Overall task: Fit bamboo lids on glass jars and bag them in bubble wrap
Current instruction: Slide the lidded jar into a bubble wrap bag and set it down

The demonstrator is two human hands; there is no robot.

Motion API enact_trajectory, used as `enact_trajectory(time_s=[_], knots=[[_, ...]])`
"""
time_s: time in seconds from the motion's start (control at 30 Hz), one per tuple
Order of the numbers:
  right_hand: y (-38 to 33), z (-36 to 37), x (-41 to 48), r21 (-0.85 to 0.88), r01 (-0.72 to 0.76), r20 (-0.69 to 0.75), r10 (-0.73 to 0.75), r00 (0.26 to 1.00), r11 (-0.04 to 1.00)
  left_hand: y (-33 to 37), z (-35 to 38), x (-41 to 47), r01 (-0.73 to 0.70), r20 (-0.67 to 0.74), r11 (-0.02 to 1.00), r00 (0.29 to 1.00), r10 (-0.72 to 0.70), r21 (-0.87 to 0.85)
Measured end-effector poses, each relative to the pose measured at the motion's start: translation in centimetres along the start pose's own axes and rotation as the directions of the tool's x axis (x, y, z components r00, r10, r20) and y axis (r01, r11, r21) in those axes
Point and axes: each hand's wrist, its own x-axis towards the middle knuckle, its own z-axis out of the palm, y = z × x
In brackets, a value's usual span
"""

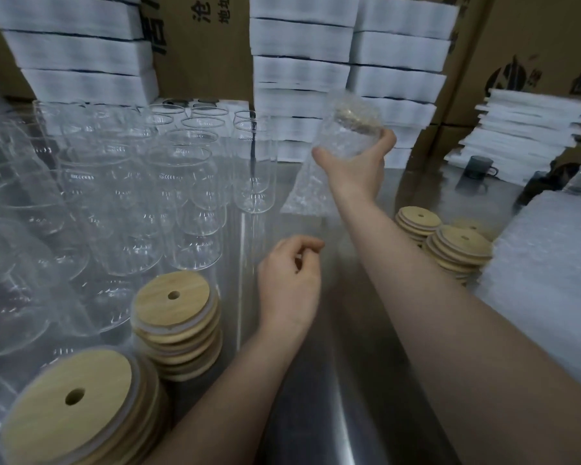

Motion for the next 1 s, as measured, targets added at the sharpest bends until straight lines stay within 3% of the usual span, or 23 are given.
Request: enact_trajectory(time_s=[0.27, 0.4, 0.83, 1.0], knots=[[1.1, 6.0, 5.9, -0.085, 0.014, 0.033, -0.011, 0.999, 0.996, -0.3, 0.1, 0.4, 0.178, 0.019, 0.964, 0.984, -0.178, -0.198], [2.3, 9.1, 7.5, -0.14, 0.016, 0.064, -0.007, 0.998, 0.99, -1.1, -0.1, 0.2, 0.196, -0.006, 0.947, 0.979, -0.204, -0.254], [3.8, 13.7, 9.5, -0.302, 0.049, 0.164, 0.001, 0.986, 0.952, -2.0, 0.2, 1.5, 0.147, -0.008, 0.979, 0.989, -0.149, -0.143], [3.4, 12.5, 9.1, -0.281, -0.04, 0.278, 0.121, 0.953, 0.959, -2.3, 0.1, 2.1, 0.147, -0.035, 0.977, 0.987, -0.154, -0.155]])
